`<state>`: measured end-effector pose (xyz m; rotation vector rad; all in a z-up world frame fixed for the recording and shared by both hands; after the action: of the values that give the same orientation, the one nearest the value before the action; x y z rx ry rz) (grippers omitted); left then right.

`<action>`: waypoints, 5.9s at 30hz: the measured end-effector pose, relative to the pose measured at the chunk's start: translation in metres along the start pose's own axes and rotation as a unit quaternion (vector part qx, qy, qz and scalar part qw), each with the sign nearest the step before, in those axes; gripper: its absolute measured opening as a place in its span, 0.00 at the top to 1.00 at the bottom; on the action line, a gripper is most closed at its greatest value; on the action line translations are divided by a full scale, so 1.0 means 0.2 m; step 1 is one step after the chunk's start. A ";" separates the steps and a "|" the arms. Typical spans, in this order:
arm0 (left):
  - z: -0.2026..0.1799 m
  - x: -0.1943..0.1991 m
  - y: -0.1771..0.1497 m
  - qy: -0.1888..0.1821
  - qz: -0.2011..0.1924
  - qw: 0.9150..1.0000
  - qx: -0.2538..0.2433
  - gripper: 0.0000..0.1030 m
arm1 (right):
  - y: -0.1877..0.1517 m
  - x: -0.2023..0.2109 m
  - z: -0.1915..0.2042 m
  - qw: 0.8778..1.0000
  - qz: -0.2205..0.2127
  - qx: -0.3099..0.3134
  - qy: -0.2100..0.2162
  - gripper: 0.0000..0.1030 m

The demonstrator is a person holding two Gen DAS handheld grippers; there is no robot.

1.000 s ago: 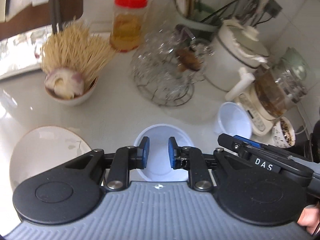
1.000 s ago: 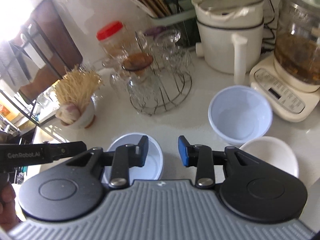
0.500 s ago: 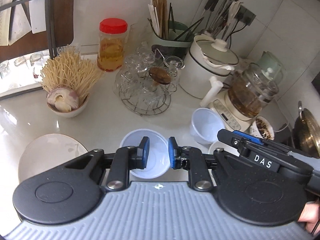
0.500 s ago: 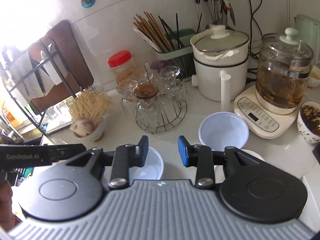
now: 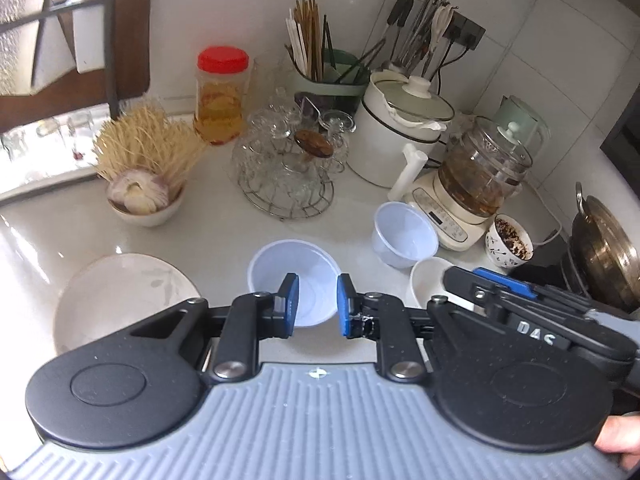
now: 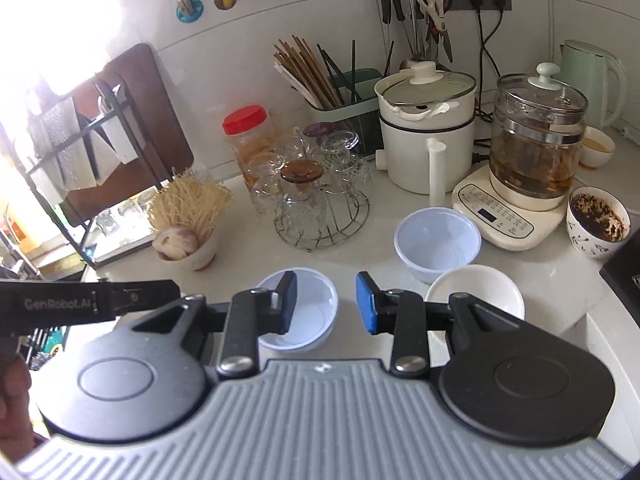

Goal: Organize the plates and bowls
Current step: 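Open both grippers and pull them back from the light blue bowl, then move both grippers toward the second light blue bowl near the kettle, then close both grippers on the rim of the second light blue bowl, then carry the second light blue bowl over the first and lower it inside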

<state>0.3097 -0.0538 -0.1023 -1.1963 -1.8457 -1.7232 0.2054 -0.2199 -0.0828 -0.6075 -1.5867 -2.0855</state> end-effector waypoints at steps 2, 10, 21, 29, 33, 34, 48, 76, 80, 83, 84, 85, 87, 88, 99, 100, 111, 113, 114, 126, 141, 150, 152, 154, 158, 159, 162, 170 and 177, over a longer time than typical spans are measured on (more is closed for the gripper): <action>0.01 0.04 0.00 -0.003 -0.009 1.000 -0.003 0.78 | -0.01 0.04 0.02 1.000 -0.003 0.001 -0.002 0.65; 0.03 0.14 -0.08 -0.030 -0.007 0.999 0.012 0.78 | -0.07 0.17 0.06 1.000 -0.020 -0.008 -0.021 0.65; -0.05 0.19 -0.23 -0.071 0.009 0.997 -0.008 0.78 | -0.18 0.30 0.06 0.998 -0.029 -0.026 -0.055 0.65; -0.12 0.18 -0.30 -0.095 0.022 0.995 -0.027 0.78 | -0.29 0.37 0.02 0.995 -0.022 -0.042 -0.083 0.65; -0.16 0.14 -0.34 -0.107 0.034 0.993 -0.035 0.78 | -0.33 0.39 -0.03 0.994 -0.014 -0.052 -0.098 0.65; -0.18 0.13 -0.35 -0.108 0.038 0.993 -0.036 0.78 | -0.34 0.39 -0.05 0.993 -0.012 -0.057 -0.102 0.65; -0.34 -0.16 -0.24 -0.095 0.072 0.992 -0.048 0.77 | -0.26 0.23 -0.30 0.992 0.006 -0.087 -0.095 0.65; -0.55 -1.07 0.19 -0.054 0.113 0.992 0.006 0.49 | 0.15 -0.47 -0.98 0.985 0.047 -0.147 -0.075 0.31; -0.54 -1.21 0.22 -0.051 0.118 0.992 0.008 0.49 | 0.13 -0.62 -1.02 0.984 0.068 -0.153 -0.062 0.34; -0.54 -1.31 0.22 -0.055 0.126 0.990 0.012 0.49 | 0.11 -0.72 -1.03 0.983 0.080 -0.154 -0.057 0.42; -0.54 -1.34 0.22 -0.057 0.127 0.990 0.014 0.50 | 0.10 -0.75 -1.04 0.983 0.085 -0.157 -0.055 0.44; -0.54 -1.37 0.22 -0.058 0.129 0.990 0.015 0.50 | 0.09 -0.78 -1.05 0.982 0.090 -0.159 -0.054 0.48; -0.55 -1.42 0.21 -0.063 0.134 0.989 0.019 0.51 | 0.06 -0.82 -1.06 0.980 0.097 -0.162 -0.056 0.56; -0.55 -1.45 0.21 -0.064 0.136 0.988 0.019 0.53 | 0.05 -0.84 -1.06 0.980 0.100 -0.162 -0.057 0.62; -0.58 -1.57 0.21 -0.077 0.136 0.988 0.018 0.88 | 0.01 -0.95 -1.09 0.977 0.111 -0.172 -0.054 0.85; -0.59 -1.57 0.21 -0.078 0.134 0.988 0.017 0.88 | 0.01 -0.95 -1.10 0.977 0.109 -0.172 -0.056 0.85; -0.62 -1.48 0.27 -0.089 0.136 0.987 0.009 0.88 | 0.09 -0.86 -1.08 0.978 0.086 -0.180 -0.056 0.85; -0.62 -1.45 0.28 -0.088 0.134 0.987 0.008 0.88 | 0.11 -0.84 -1.06 0.979 0.083 -0.180 -0.053 0.85; -0.62 -1.42 0.28 -0.087 0.132 0.987 0.007 0.88 | 0.11 -0.82 -1.05 0.979 0.082 -0.179 -0.051 0.85; -0.57 -1.08 0.31 -0.077 0.116 0.990 0.010 0.87 | 0.18 -0.62 -0.87 0.982 0.074 -0.170 -0.027 0.85; -0.44 -0.74 0.23 -0.087 0.095 0.991 0.020 0.87 | 0.13 -0.39 -0.63 0.986 0.064 -0.151 -0.011 0.85; -0.33 -0.58 0.20 -0.088 0.072 0.993 0.024 0.87 | 0.07 -0.33 -0.50 0.987 0.066 -0.148 0.014 0.85; -0.31 -0.55 0.19 -0.085 0.067 0.994 0.028 0.87 | 0.06 -0.32 -0.46 0.988 0.069 -0.140 0.018 0.85; -0.27 -0.53 0.17 -0.083 0.064 0.994 0.037 0.87 | 0.05 -0.32 -0.43 0.988 0.070 -0.132 0.022 0.85; -0.18 -0.47 0.14 -0.077 0.057 0.994 0.052 0.87 | 0.04 -0.32 -0.35 0.989 0.072 -0.121 0.036 0.85; -0.16 -0.46 0.13 -0.075 0.056 0.994 0.056 0.87 | 0.04 -0.32 -0.33 0.989 0.073 -0.118 0.039 0.85; -0.09 -0.42 0.11 -0.066 0.051 0.994 0.067 0.87 | 0.03 -0.34 -0.28 0.989 0.079 -0.110 0.051 0.85; 0.11 -0.35 0.03 -0.034 0.045 0.993 0.108 0.87 | 0.01 -0.39 -0.11 0.988 0.101 -0.078 0.088 0.85; 0.24 -0.38 -0.03 -0.009 0.052 0.989 0.139 0.87 | -0.03 -0.50 -0.02 0.984 0.132 -0.058 0.102 0.85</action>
<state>0.3632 -0.0343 -0.1725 -1.1752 -1.9201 -1.3510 0.2821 -0.2140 -0.1468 -0.5876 -1.2075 -1.9793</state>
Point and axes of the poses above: each gripper's, at about its wrist camera, not at the fingertips, and x roughly against the way its jaws point, z to its left, y to its top, the point moved 9 cm from there along -x, roughly the way its jaws point, and after that the axes turned 5 degrees about y, right-handed, at the moved point
